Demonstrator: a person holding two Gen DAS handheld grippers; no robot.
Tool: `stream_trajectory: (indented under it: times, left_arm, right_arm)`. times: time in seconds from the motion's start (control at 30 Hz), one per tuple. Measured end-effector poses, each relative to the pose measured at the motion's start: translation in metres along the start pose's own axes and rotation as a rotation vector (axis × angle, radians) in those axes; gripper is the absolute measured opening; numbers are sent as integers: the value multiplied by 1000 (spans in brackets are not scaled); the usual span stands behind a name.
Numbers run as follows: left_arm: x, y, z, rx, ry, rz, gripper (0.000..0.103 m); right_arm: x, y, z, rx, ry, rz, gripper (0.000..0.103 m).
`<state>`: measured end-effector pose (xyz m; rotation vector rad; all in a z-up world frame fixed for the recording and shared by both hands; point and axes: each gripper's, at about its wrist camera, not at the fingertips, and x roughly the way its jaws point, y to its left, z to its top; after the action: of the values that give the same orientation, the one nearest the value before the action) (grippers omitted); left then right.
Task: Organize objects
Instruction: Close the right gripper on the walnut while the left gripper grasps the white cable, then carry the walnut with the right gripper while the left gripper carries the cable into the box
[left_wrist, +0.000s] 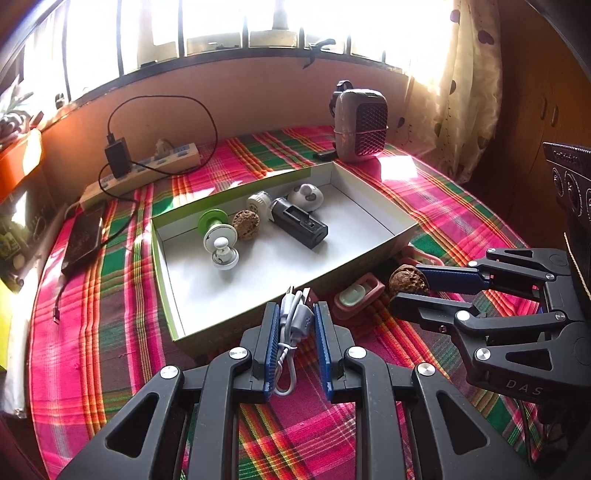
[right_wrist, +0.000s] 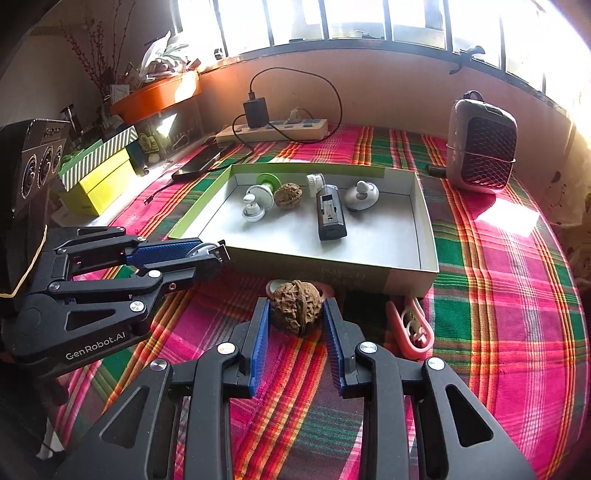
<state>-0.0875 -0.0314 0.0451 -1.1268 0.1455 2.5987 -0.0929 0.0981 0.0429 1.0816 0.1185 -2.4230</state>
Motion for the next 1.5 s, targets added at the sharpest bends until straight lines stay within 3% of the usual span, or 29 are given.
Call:
stream_trajectory:
  times: [0.67, 1.5]
  left_arm:
    - [22, 11, 26, -82, 10, -6, 17]
    - [80, 27, 56, -121, 71, -3, 17]
  right_arm:
    - [4, -35, 41, 42, -46, -90, 30]
    - [83, -71, 81, -13, 63, -203, 30]
